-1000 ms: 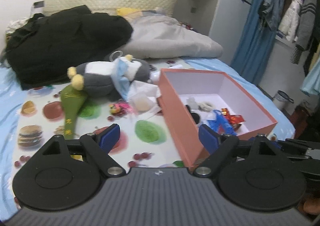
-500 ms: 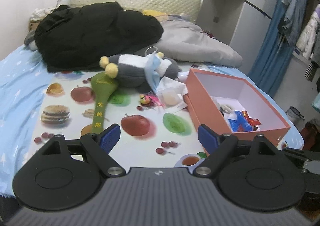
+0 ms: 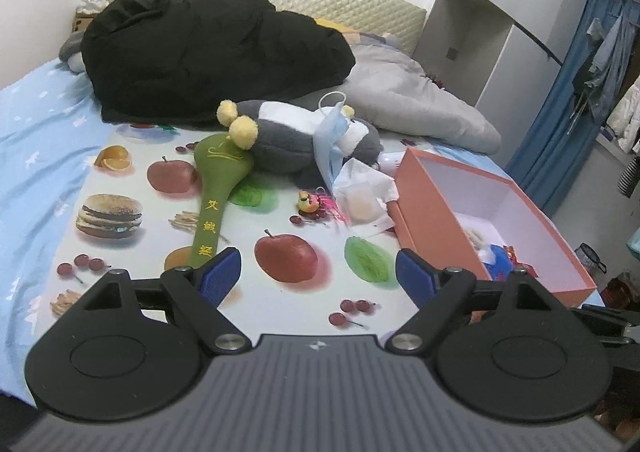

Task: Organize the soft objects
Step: 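Withdraw both tools from the box toward the remaining items, then grasp the pink-feathered yellow toy with the left tool while the right tool grasps the tissue bag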

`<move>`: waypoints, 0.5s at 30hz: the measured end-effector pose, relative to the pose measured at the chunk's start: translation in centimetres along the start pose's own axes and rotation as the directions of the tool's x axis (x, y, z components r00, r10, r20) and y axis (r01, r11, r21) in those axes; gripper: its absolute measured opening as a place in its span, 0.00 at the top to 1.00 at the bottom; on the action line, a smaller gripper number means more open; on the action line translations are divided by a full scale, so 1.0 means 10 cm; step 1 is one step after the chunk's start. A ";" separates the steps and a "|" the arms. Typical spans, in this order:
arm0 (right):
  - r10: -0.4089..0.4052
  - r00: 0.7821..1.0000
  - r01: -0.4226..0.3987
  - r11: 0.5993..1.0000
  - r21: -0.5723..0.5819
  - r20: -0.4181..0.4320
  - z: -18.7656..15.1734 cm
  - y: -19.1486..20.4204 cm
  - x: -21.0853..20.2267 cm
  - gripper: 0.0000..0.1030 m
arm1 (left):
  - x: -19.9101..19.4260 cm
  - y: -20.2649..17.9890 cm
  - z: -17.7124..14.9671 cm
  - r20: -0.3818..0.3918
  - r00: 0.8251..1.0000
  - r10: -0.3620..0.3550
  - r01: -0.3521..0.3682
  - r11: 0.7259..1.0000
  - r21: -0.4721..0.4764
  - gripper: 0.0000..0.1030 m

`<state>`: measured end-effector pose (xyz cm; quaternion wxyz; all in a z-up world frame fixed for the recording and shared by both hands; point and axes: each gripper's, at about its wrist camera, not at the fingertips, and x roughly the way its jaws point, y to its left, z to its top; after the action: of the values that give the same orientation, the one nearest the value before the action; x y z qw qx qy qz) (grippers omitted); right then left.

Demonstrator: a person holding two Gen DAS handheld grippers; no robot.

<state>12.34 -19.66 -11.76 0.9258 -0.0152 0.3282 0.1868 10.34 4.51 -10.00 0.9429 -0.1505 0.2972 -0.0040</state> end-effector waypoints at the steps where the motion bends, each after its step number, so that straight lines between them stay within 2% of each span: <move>1: 0.000 1.000 0.000 1.000 -0.005 -0.002 0.02 0.00 0.04 0.56 | 0.05 0.03 0.01 -0.002 1.000 -0.002 0.002 1.000 -0.005 0.15; 15: 0.004 1.000 -0.004 0.999 -0.038 -0.001 0.37 0.10 0.75 0.56 | 0.96 0.27 0.18 -0.045 0.999 0.004 -0.003 1.000 0.017 0.16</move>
<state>19.62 -15.68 -13.34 0.9249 -0.0321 0.3250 0.1947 18.99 6.64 -14.72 0.9371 -0.1418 0.3187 -0.0083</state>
